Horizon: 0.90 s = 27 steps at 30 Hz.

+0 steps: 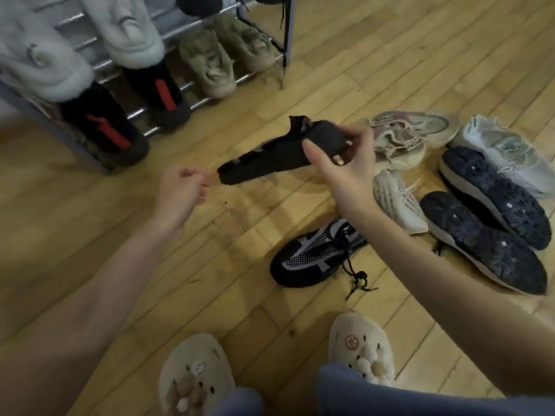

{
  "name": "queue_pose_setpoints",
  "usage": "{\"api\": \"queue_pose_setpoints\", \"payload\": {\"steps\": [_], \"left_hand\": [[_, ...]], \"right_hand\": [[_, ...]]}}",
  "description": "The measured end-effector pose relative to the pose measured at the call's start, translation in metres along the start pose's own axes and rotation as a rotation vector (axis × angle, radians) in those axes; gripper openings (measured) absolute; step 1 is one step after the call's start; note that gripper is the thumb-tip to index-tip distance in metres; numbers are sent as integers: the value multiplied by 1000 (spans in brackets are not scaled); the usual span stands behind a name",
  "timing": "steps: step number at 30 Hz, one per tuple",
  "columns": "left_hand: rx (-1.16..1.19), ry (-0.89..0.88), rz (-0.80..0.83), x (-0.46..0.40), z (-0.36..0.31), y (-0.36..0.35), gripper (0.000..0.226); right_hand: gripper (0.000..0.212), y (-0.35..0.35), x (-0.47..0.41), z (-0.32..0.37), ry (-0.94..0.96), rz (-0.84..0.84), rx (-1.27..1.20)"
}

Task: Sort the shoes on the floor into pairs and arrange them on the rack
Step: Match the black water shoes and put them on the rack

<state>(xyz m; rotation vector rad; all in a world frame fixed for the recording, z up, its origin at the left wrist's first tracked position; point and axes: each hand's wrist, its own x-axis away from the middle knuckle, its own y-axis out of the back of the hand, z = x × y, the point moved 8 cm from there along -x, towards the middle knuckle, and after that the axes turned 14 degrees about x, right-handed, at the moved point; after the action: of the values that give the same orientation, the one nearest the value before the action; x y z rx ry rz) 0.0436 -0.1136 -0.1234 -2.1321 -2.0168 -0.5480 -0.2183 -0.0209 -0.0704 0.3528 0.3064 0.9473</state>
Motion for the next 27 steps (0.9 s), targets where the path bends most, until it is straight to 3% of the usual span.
{"api": "queue_pose_setpoints", "payload": {"steps": [4,8,11,13,16,19,23,25,27], "left_hand": [[16,187,24,-1,42,17,9],[16,387,151,15,77,6,19],[-3,544,296,34,96,-14,39],[-109,522,353,38,101,-22,42],[-204,411,287,32,102,-22,39],[-210,395,241,31,110,-25,44],[-234,413,274,35,118,-34,55],[-253,401,253,34,119,-35,55],[-251,401,230,32,121,-34,54]], "right_hand": [[61,-52,42,-37,-60,171,35],[65,-76,77,-58,-14,357,68],[44,-78,84,-69,-145,344,-18],[26,-76,77,-70,-169,312,-35],[17,-63,58,-62,4,331,203],[48,-59,45,-69,240,625,670],[98,-46,52,-119,297,1101,1221],[108,-42,58,-133,419,1138,1396],[106,-43,62,-131,548,1069,1477]]}}
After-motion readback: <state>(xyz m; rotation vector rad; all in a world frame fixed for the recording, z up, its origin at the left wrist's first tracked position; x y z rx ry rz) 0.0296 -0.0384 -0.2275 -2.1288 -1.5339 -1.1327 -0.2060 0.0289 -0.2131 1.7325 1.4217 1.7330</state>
